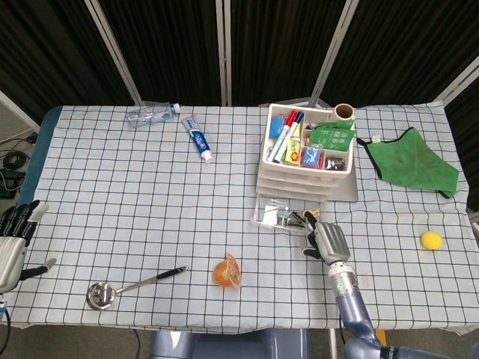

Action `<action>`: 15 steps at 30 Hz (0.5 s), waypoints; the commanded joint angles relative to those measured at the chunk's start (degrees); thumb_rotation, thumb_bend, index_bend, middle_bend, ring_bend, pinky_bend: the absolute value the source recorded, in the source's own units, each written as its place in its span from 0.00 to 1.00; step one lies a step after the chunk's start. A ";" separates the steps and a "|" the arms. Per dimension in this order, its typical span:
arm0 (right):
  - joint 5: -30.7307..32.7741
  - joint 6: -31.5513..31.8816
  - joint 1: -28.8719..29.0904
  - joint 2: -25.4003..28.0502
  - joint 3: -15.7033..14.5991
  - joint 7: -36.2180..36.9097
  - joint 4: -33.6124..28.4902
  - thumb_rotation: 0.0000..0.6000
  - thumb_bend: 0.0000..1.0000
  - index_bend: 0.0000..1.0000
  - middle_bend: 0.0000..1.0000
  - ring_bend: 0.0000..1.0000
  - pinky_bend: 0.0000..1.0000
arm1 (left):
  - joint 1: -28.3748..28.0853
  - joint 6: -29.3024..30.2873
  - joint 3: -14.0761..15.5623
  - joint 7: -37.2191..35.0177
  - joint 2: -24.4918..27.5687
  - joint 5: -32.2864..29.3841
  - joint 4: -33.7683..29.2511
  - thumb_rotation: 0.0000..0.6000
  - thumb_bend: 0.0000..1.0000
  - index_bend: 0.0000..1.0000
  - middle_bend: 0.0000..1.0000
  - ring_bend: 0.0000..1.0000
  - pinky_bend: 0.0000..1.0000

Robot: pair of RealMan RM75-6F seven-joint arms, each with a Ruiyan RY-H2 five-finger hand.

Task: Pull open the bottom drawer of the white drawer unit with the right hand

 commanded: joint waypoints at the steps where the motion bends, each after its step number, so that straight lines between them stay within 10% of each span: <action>1: -1.10 1.07 -0.13 -0.07 -0.35 -0.62 -0.29 1.00 0.37 0.22 0.97 0.96 0.88 | 0.06 0.10 -0.01 -0.10 0.07 0.02 -0.05 1.00 0.06 0.00 0.00 0.00 0.00; 15: -2.73 5.83 2.12 -0.17 2.41 -9.43 -3.30 1.00 0.22 0.41 1.00 1.00 0.88 | 0.37 0.74 -0.26 -0.79 0.44 -0.01 -0.02 1.00 0.06 0.00 0.00 0.00 0.00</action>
